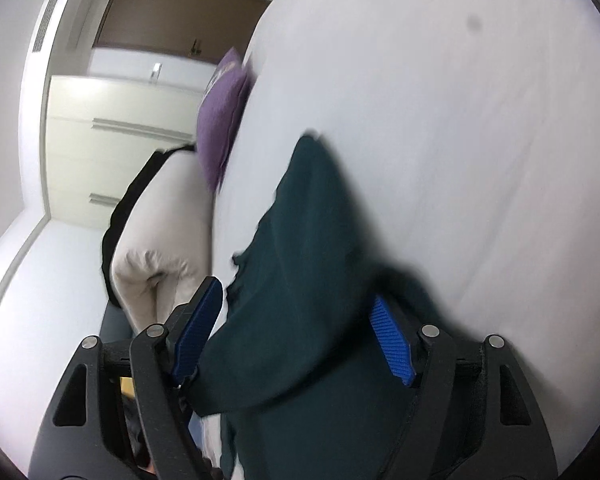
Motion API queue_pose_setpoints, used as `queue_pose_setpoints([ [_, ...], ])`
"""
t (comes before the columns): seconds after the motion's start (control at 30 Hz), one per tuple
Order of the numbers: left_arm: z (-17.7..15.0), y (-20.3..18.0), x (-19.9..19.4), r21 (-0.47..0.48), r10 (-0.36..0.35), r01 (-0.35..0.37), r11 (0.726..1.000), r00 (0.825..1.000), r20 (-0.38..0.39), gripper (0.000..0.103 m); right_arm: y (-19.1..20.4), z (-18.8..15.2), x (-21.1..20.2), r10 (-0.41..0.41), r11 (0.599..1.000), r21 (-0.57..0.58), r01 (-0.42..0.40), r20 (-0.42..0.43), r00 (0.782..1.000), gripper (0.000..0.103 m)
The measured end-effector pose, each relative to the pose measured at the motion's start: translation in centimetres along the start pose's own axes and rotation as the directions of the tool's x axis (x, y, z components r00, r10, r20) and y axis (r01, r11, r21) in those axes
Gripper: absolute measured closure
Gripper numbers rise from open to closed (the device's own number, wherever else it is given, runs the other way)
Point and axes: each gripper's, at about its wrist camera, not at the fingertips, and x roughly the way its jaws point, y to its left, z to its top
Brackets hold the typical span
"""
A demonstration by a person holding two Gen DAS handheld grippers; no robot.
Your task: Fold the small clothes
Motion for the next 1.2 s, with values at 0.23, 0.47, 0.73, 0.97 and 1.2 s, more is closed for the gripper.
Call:
queue_pose_setpoints([
  [0.23, -2.1, 1.6, 1.5, 0.003, 0.008, -0.008, 1.000, 1.000, -0.015, 0.094, -3.1, 1.2, -0.3, 0.021, 1.000, -0.008, -0.021, -0.010, 1.000, 0.078],
  [0.47, -2.5, 2.0, 1.8, 0.000, -0.008, 0.008, 1.000, 1.000, -0.024, 0.092, 2.6, 2.9, -3.9, -0.102, 0.967, -0.223, 0.120, 0.092, 0.990, 0.049],
  [0.73, -1.8, 1.7, 1.7, 0.031, -0.007, 0.007, 1.000, 1.000, -0.016, 0.092, 7.1, 7.5, 6.9, -0.356, 0.809, -0.491, 0.323, 0.028, 0.934, 0.049],
  [0.97, -1.7, 1.3, 1.5, 0.051, -0.001, 0.001, 0.999, 1.000, 0.007, 0.094, 7.5, 8.9, 10.5, -0.458, 0.677, -0.597, 0.431, 0.116, 0.881, 0.097],
  [1.2, -2.2, 1.6, 3.0, 0.073, 0.030, -0.031, 0.997, 0.999, 0.020, 0.092, 6.7, 8.5, 9.0, -0.421, 0.686, -0.575, 0.446, 0.187, 0.888, 0.098],
])
